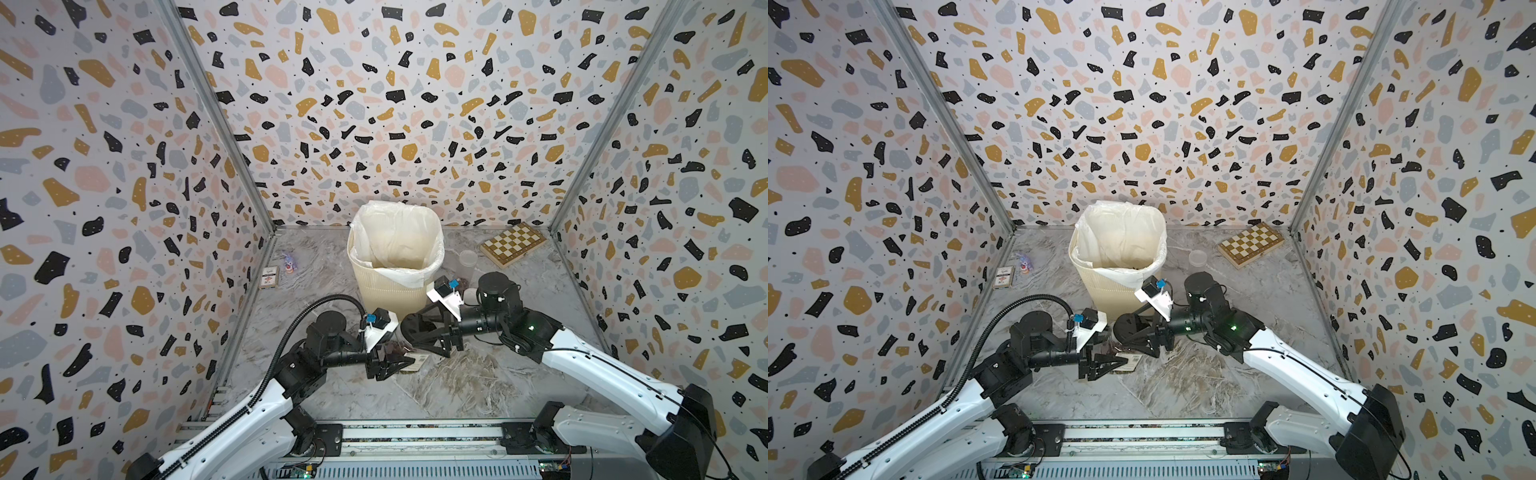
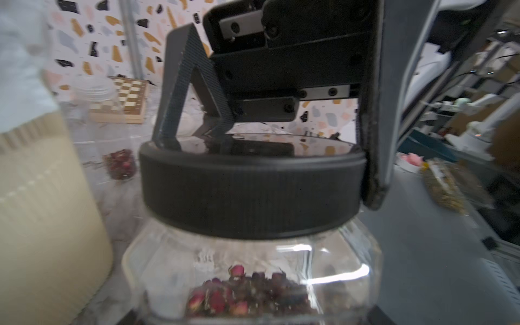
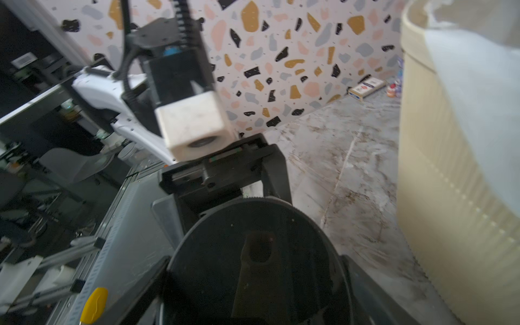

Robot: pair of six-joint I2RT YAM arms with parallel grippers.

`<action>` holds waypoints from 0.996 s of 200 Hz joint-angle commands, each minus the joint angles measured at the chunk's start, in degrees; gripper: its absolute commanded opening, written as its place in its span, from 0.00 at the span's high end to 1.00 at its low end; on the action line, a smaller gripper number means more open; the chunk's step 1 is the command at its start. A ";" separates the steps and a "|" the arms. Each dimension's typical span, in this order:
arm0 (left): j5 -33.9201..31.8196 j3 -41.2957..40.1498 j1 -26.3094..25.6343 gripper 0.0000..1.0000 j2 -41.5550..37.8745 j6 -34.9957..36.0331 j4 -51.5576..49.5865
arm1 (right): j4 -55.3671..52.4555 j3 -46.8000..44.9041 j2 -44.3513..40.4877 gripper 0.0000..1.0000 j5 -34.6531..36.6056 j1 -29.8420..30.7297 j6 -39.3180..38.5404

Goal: Empty the moldy dried flower tea in the jars
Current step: Unscrew the lid from the jar.

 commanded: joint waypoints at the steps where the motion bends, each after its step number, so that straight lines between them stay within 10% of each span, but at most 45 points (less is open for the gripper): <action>1: 13.79 4.31 -0.04 0.40 0.59 -5.05 3.42 | -0.15 -1.55 -3.39 0.23 -11.14 0.18 -9.71; 42: 17.53 8.70 -0.03 0.40 3.14 -0.74 -6.25 | -3.48 -0.57 -3.48 0.13 -12.34 0.03 -11.18; 75: 7.20 8.09 -0.04 0.40 1.55 3.67 -8.09 | -5.00 2.14 -1.76 0.00 1.52 -1.40 -3.99; 199: -22.51 1.70 0.03 0.42 0.60 6.37 -1.93 | -2.06 9.69 10.20 0.01 10.52 -0.85 12.74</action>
